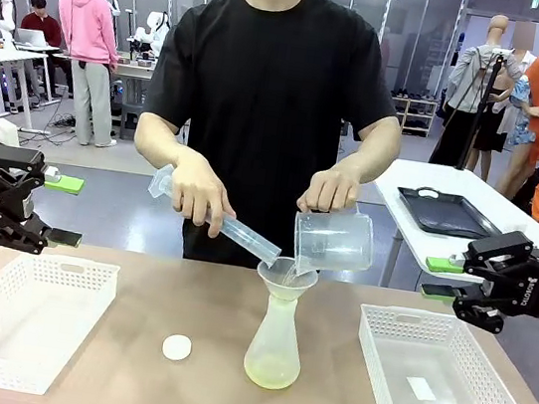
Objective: Prepare the solutions needed for the experiment.
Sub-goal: Once the solution is in the Big flask , pick up the Plastic Funnel and place it back into the right Organizing basket.
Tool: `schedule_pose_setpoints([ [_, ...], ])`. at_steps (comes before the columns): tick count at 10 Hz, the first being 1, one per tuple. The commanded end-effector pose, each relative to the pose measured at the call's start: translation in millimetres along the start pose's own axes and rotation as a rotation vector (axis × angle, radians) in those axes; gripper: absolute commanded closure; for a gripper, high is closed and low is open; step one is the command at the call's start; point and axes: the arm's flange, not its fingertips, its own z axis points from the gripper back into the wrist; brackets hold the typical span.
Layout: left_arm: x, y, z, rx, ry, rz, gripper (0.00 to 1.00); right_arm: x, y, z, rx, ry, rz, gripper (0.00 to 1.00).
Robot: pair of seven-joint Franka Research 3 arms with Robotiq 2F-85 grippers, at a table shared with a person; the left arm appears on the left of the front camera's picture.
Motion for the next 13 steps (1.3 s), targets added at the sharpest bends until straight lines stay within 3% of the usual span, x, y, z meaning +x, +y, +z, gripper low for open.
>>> schedule_pose_setpoints([
  [1,1.6,-1.6,-2.2,-0.027,-0.01,0.002,0.0,-0.7,-0.8,-0.2,-0.005,0.01,0.002,0.6],
  [2,1.6,-1.6,-2.2,-0.027,-0.01,0.002,0.0,0.0,0.0,0.0,0.0,0.0,0.0,0.4],
  [3,1.6,-1.6,-2.2,-0.027,-0.01,0.002,0.0,0.2,0.3,-3.1,0.019,0.004,-0.009,0.4],
  [4,1.6,-1.6,-2.2,-0.027,-0.01,0.002,0.0,0.7,0.2,-4.5,0.023,0.006,-0.014,0.2],
  [5,1.6,-1.6,-2.2,-0.027,-0.01,0.002,0.0,1.4,0.6,-4.5,0.023,0.006,-0.018,0.35],
  [6,1.6,-1.6,-2.2,-0.027,-0.01,0.002,0.0,0.1,-0.6,-0.4,0.004,0.003,-0.003,0.0],
  [13,1.6,-1.6,-2.2,-0.027,-0.01,0.002,0.0,0.1,-0.6,-0.4,0.004,0.003,-0.003,0.0],
])
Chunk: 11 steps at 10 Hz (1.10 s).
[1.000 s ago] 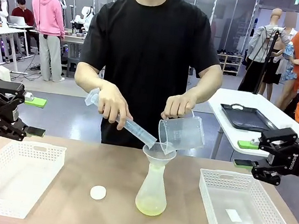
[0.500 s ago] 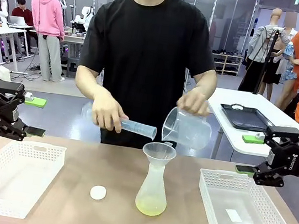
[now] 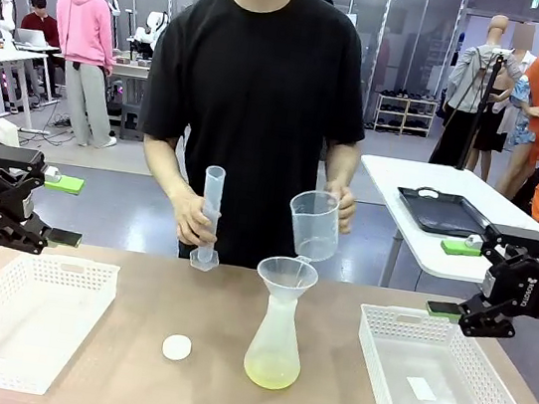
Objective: Prepare the solutions needed for the experiment.
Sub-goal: Once the solution is in the Big flask , pick up the Plastic Funnel and place it back into the right Organizing basket.
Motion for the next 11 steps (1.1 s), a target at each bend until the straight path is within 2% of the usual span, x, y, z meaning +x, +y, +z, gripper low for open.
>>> schedule_pose_setpoints([
  [1,2,-2,-2,-0.027,-0.01,0.002,0.0,0,1,0,-0.001,-0.001,0.002,0.0],
  [6,2,-2,-2,-0.027,-0.01,0.002,0.0,0,0,0,0.0,0.0,0.0,0.0],
  [8,2,-2,-2,-0.027,-0.01,0.002,0.0,10,20,-9,-0.14,-0.001,0.056,0.0],
  [11,2,-2,-2,-0.027,-0.01,0.002,0.0,35,69,-28,-0.266,-0.048,0.162,0.0],
])
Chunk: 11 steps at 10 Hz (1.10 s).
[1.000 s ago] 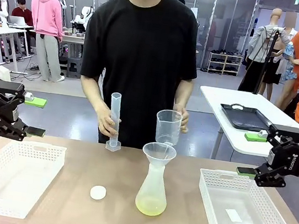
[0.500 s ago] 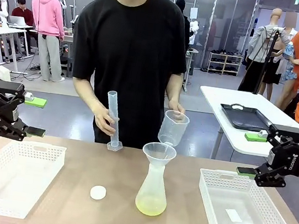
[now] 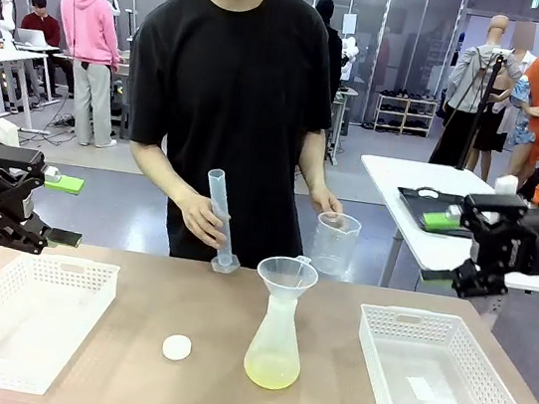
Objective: Prepare the solutions needed for the experiment.
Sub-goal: Once the solution is in the Big flask , pick up the Plastic Funnel and place it back into the right Organizing basket.
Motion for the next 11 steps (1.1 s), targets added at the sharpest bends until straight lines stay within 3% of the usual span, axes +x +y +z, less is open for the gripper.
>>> schedule_pose_setpoints([
  [1,2,-2,-2,-0.027,-0.01,0.002,0.0,22,36,-19,-0.176,-0.007,0.058,0.0],
  [6,2,-2,-2,-0.027,-0.01,0.002,0.0,46,99,-105,-0.527,0.042,0.228,0.0],
  [11,2,-2,-2,-0.027,-0.01,0.002,0.0,49,85,-179,-0.682,0.094,0.232,0.0],
])
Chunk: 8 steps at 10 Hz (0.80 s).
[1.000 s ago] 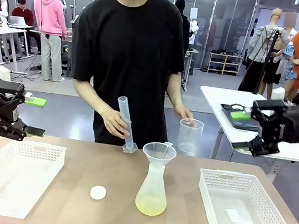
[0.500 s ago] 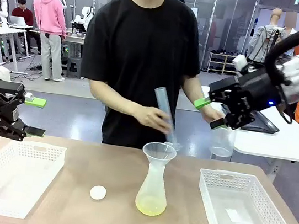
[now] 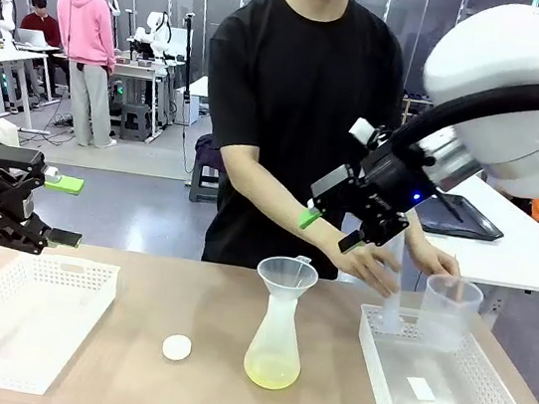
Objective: Prepare the solutions needed for the experiment.
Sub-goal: Once the solution is in the Big flask , pick up the Plastic Funnel and place it back into the right Organizing basket.
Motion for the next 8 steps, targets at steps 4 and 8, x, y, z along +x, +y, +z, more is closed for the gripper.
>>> schedule_pose_setpoints([
  [4,2,-2,-2,-0.028,-0.01,0.003,0.0,15,-11,-38,-0.13,0.042,-0.094,0.0],
  [8,2,-2,-2,-0.028,-0.01,0.003,0.0,8,-21,-42,-0.117,0.051,-0.065,0.0],
])
